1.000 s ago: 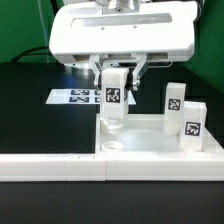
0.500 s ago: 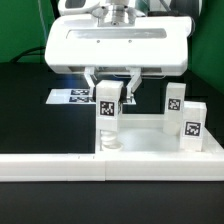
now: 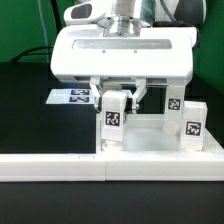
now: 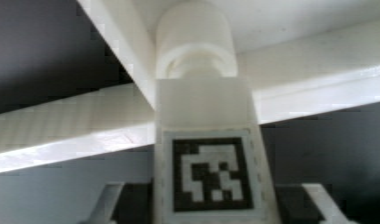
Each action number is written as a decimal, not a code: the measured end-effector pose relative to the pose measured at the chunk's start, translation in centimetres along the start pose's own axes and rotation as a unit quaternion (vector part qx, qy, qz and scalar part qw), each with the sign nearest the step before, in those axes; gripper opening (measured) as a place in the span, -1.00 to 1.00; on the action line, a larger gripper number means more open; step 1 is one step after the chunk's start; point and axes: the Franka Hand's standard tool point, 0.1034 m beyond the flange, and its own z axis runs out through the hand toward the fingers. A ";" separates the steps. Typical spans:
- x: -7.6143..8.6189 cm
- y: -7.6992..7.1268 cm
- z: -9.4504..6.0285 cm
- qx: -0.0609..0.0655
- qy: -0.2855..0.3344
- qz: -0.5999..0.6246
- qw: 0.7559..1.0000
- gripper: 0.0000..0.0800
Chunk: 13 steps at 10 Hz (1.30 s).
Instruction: Assemble square table
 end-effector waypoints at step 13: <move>-0.1 0.0 0.0 -0.003 0.017 -0.002 1.000 0.62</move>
Offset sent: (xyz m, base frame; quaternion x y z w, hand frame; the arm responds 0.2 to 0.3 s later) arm 0.0000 0.0000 0.0000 0.0000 0.0000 0.0000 1.0000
